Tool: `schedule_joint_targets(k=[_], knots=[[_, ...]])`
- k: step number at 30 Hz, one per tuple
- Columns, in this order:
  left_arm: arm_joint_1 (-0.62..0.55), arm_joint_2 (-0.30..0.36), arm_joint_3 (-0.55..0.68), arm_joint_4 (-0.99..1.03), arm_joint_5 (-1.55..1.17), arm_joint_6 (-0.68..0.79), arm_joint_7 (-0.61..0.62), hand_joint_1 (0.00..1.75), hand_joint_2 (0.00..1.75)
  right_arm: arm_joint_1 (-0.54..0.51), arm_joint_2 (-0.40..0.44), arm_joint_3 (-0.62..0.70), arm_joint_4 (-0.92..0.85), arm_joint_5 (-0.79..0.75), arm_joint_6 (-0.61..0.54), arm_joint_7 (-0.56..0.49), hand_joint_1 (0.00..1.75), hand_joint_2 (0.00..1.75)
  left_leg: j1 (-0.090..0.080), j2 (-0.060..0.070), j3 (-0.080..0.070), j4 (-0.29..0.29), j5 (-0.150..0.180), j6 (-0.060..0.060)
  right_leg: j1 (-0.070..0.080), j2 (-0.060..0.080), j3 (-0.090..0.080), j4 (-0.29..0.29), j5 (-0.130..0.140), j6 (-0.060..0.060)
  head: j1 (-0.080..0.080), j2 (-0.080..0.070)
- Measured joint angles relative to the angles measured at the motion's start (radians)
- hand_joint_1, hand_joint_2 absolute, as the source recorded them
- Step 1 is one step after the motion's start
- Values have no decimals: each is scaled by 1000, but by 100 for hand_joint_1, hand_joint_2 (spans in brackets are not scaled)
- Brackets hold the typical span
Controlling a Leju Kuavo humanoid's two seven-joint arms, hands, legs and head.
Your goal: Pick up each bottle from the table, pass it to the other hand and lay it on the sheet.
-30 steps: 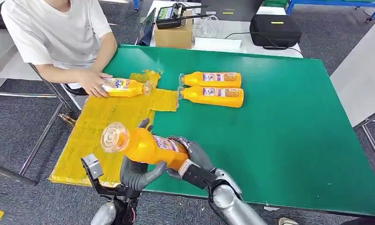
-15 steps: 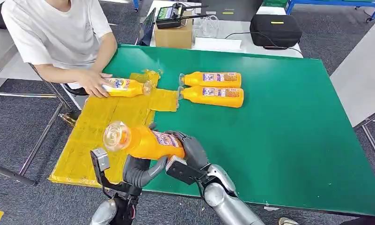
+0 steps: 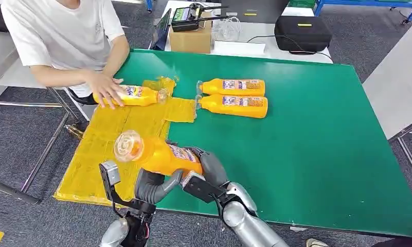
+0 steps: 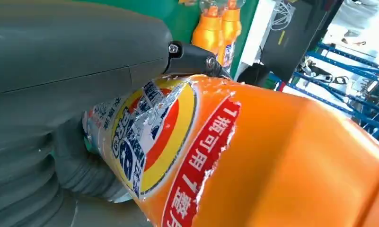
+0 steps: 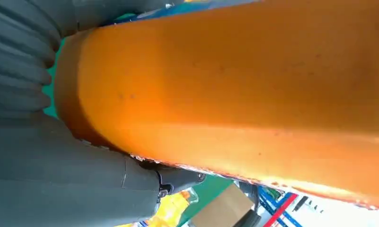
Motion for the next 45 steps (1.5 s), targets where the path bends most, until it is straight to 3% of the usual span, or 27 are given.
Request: schedule_joint_targets(k=[8, 13, 18, 25, 34, 41, 45], knots=[[0, -1, 26, -30, 114, -111, -40, 175, 175, 3, 16, 12, -2, -67, 28, -118, 0, 0, 0, 0, 0, 0, 0, 0, 0, 0, 0, 0, 0, 0, 0, 0], [-29, 10, 30, -39, -47, 38, -61, 175, 175, 56, 12, 11, -36, -55, -148, -209, 0, 0, 0, 0, 0, 0, 0, 0, 0, 0, 0, 0, 0, 0, 0, 0], [-104, 80, 32, -25, -314, 148, -51, 175, 175, 107, -13, -13, -79, -59, -249, -268, 0, 0, 0, 0, 1, 0, 0, 0, 0, 0, 0, 0, 0, 0, 0, 0], [-175, 187, 60, -11, -577, 110, 37, 175, 175, 170, -42, -91, -178, -66, -381, -301, 0, 0, 1, 1, 1, 0, 1, -1, 0, 1, 0, 1, 0, 0, 0, 0], [-244, 265, 43, 46, -952, 122, 171, 175, 175, 209, -56, -146, -262, -81, -364, -304, 0, 0, 0, 0, 0, 0, 0, -1, 0, 0, -1, 0, 0, 0, 0, 0], [-411, 275, 30, 295, -1371, 160, 332, 175, 175, 217, -36, -150, -291, -115, -312, -305, 0, 0, 1, 0, 1, 0, 1, 0, 0, 0, 0, 1, 0, 0, 0, 0], [-493, 275, 22, 432, -1478, 139, 400, 175, 175, 222, -23, -150, -294, -139, -305, -305, 0, 0, 0, 0, 1, 0, 1, -1, 0, 0, -1, 1, 0, 0, 1, 0]])
